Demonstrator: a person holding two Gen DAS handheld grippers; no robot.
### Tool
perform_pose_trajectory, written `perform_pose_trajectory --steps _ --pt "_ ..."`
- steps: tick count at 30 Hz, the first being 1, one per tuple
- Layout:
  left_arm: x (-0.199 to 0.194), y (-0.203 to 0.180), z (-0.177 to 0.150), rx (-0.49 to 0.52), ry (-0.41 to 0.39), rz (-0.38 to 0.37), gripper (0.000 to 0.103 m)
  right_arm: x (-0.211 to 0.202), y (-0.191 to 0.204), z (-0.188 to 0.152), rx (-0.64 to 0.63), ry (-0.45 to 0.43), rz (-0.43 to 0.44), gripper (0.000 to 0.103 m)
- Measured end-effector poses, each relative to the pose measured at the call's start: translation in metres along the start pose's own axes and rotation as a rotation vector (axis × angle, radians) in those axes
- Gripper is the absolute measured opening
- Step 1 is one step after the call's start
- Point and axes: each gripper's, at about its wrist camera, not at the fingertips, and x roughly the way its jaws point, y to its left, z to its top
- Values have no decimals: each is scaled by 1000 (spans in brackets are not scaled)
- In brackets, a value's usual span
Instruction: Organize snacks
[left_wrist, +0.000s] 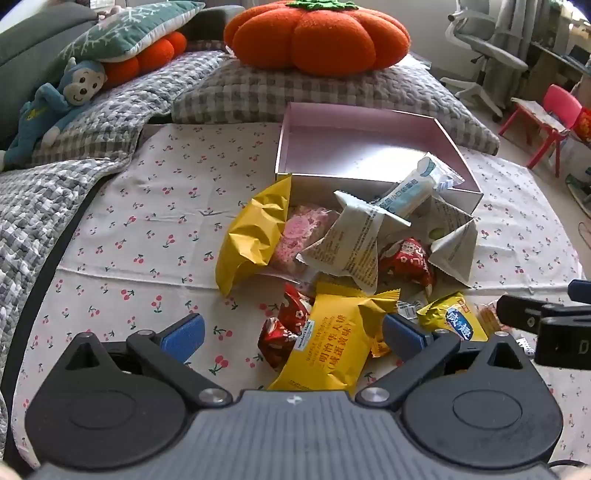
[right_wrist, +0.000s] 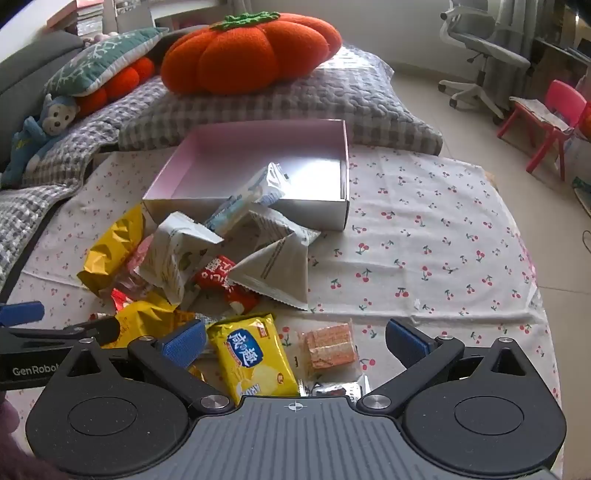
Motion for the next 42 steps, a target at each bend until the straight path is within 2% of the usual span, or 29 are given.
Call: perform_pose_trajectory --steps 2,6,12,42 --pt "1 2 1 -8 6 -13 103 -1 0 2 -4 1 -3 103" --pt "0 -5 0 18 -10 21 103 -4 0 5 1 -6 -2 103" --pt "-1 -4 -1 16 -12 13 103 5 -1 -7 4 -2 -1 103" --pt "1 -2 -1 15 -4 10 103 4 0 -4 -2 19 -7 103"
